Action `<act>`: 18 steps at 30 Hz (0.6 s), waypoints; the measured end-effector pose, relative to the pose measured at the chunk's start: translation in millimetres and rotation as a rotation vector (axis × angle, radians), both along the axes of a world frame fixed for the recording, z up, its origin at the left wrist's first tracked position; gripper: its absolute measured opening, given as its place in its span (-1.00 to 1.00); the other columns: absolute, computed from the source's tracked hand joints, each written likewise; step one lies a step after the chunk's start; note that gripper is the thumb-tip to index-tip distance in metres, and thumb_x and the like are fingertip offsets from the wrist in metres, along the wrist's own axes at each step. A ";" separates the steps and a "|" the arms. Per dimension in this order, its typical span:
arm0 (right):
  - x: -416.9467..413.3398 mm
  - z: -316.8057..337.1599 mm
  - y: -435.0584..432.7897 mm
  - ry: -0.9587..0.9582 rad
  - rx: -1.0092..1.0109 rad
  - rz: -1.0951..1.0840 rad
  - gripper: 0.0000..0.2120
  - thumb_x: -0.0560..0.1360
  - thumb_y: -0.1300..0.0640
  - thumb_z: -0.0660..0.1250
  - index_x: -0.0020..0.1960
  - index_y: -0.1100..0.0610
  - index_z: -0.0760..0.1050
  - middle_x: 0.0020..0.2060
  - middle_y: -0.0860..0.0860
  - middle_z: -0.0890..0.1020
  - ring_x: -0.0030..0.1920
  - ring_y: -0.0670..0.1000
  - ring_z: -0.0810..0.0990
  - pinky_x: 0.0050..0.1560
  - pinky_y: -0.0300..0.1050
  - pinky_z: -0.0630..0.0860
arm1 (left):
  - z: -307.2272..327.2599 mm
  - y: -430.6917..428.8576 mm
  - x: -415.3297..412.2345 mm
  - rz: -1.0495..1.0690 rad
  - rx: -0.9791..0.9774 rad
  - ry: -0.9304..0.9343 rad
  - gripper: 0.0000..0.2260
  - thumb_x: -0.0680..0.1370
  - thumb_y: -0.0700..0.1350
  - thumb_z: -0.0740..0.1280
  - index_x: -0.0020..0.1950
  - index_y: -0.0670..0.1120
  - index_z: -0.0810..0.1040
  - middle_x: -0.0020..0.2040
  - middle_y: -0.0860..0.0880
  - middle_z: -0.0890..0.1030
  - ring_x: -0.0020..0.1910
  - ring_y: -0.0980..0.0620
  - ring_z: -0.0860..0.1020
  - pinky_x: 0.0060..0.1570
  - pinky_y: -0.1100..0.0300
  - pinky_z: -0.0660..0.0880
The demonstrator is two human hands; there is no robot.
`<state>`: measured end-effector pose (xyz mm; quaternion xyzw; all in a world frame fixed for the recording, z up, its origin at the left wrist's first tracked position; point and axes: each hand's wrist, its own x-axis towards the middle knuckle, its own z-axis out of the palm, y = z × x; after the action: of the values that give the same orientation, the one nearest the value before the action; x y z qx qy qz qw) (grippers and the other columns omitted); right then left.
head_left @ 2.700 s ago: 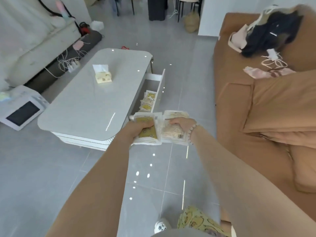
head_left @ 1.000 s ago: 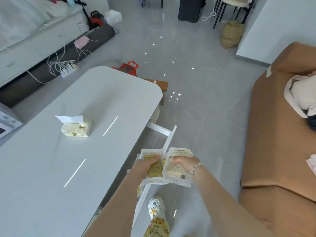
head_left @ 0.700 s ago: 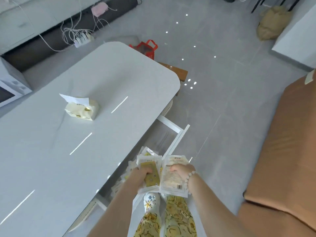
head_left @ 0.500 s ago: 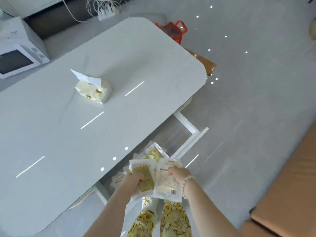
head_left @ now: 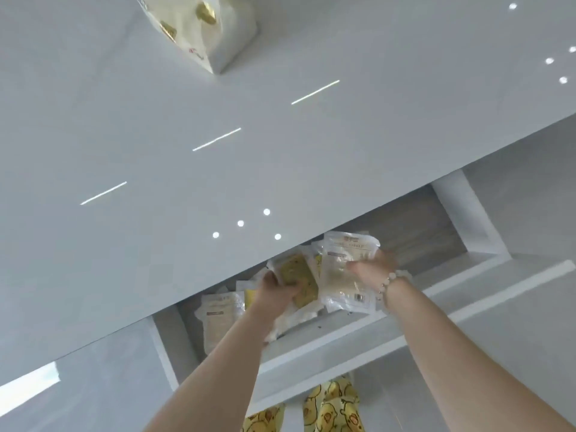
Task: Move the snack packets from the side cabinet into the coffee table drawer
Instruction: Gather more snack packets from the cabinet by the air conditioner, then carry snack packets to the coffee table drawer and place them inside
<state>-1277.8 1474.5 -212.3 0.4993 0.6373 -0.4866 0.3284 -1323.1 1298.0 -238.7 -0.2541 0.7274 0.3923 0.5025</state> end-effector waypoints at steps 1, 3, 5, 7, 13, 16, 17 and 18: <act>0.5 -13.9 -0.3 -0.008 0.011 0.011 -0.67 0.48 0.12 0.33 0.23 0.17 0.45 0.09 0.10 0.58 0.05 0.10 0.57 0.07 -0.06 0.53 | -10.7 1.4 0.7 -0.015 -0.023 -0.004 -0.58 0.43 -0.22 0.42 0.25 -0.25 0.45 0.13 -0.18 0.59 0.13 -0.17 0.56 0.19 -0.03 0.50; 3.3 -34.0 -5.4 -0.010 0.025 0.050 -0.72 0.50 0.18 0.30 0.20 0.16 0.46 0.07 0.09 0.59 0.05 0.10 0.57 0.07 -0.06 0.53 | -26.3 5.0 4.3 -0.048 -0.083 -0.002 -0.65 0.48 -0.20 0.40 0.23 -0.22 0.45 0.13 -0.17 0.57 0.13 -0.16 0.55 0.15 0.03 0.50; 5.3 -44.9 -12.2 -0.010 0.054 0.137 -0.77 0.51 0.19 0.27 0.15 0.19 0.49 0.03 0.11 0.61 0.03 0.11 0.58 0.07 -0.05 0.53 | -33.4 7.6 8.8 -0.079 -0.122 -0.004 -0.70 0.49 -0.17 0.39 0.17 -0.19 0.43 0.11 -0.15 0.55 0.09 -0.13 0.53 0.11 0.05 0.49; 6.9 -50.8 -14.9 -0.027 0.066 0.209 -0.77 0.51 0.17 0.27 0.14 0.20 0.51 0.03 0.13 0.62 0.04 0.13 0.59 0.10 -0.04 0.53 | -36.8 8.6 11.6 -0.123 -0.152 -0.010 -0.79 0.51 -0.16 0.37 0.05 -0.14 0.39 -0.01 -0.09 0.51 -0.02 -0.06 0.49 -0.06 0.15 0.46; 5.7 -58.1 0.9 -0.066 0.210 0.330 -0.74 0.43 0.09 0.38 0.10 0.12 0.53 -0.05 0.05 0.62 0.06 0.09 0.58 -0.02 -0.11 0.53 | -37.5 10.1 12.2 -0.248 -0.256 0.039 -0.70 0.47 -0.07 0.41 -0.25 -0.06 0.28 -0.23 -0.03 0.43 -0.29 0.01 0.38 -0.37 0.21 0.32; 4.8 -57.7 -0.8 -0.063 0.304 0.342 -0.70 0.41 0.11 0.38 0.12 0.13 0.48 0.04 0.07 0.60 0.06 0.10 0.58 0.00 -0.08 0.56 | -33.9 9.9 11.9 -0.342 -0.335 0.082 -0.72 0.47 -0.04 0.40 0.04 -0.16 0.42 0.04 -0.13 0.52 -0.02 -0.11 0.51 -0.13 0.10 0.45; 5.1 -57.4 -2.1 -0.064 0.328 0.348 -0.67 0.42 0.10 0.38 0.15 0.14 0.44 0.06 0.09 0.58 0.08 0.12 0.57 -0.01 -0.08 0.55 | -32.3 9.8 11.7 -0.332 -0.366 0.090 -0.61 0.46 -0.03 0.42 0.17 -0.17 0.40 0.11 -0.14 0.52 0.05 -0.12 0.52 -0.11 0.09 0.45; 5.2 -56.2 -3.5 -0.070 0.345 0.354 -0.63 0.44 0.10 0.37 0.19 0.16 0.39 0.09 0.11 0.55 0.13 0.13 0.54 0.00 -0.06 0.53 | -30.3 10.0 11.7 -0.312 -0.395 0.101 -0.52 0.45 -0.03 0.43 0.26 -0.17 0.34 0.15 -0.13 0.52 0.09 -0.13 0.52 -0.13 0.10 0.44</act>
<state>-1272.6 1471.0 -268.5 0.4452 0.7767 -0.2880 0.3401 -1311.3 1308.0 -268.9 -0.2121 0.8444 0.1727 0.4607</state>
